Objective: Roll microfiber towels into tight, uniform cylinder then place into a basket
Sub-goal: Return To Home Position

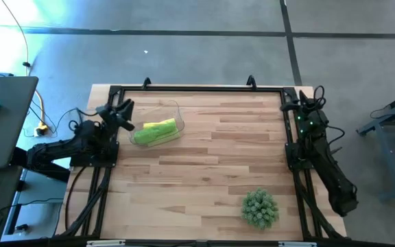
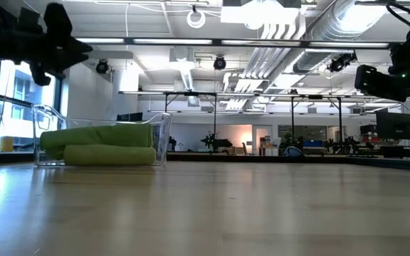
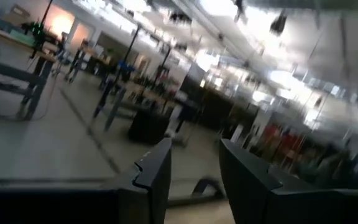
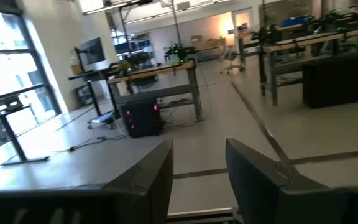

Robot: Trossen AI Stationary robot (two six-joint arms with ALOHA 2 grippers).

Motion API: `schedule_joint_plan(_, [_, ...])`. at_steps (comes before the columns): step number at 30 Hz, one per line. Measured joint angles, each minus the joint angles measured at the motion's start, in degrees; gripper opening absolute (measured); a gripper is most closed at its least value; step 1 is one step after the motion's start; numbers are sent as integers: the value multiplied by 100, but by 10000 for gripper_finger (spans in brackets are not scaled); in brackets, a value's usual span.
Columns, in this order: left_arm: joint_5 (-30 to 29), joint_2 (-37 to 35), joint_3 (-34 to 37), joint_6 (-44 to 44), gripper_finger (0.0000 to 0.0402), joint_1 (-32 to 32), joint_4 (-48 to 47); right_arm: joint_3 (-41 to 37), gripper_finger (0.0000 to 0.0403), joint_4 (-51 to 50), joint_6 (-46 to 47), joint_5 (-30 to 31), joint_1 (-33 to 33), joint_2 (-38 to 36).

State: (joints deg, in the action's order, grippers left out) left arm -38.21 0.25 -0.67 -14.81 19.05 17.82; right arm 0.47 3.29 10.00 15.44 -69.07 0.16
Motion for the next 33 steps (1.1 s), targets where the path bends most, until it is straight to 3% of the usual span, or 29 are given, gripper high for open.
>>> schedule_joint_plan(7, [1, 0, 2, 0, 122, 0, -1118, 0, 140, 0, 0, 0, -774, 0])
schedule_joint_plan(13, [4, -2, 4, 0, 122, 0, -1368, 0, 140, 0, 0, 15, -1383, 0])
schedule_joint_plan(33, [4, 0, 4, 0, 122, 0, -1372, 0, 140, 2, 0, 11, -856, 11])
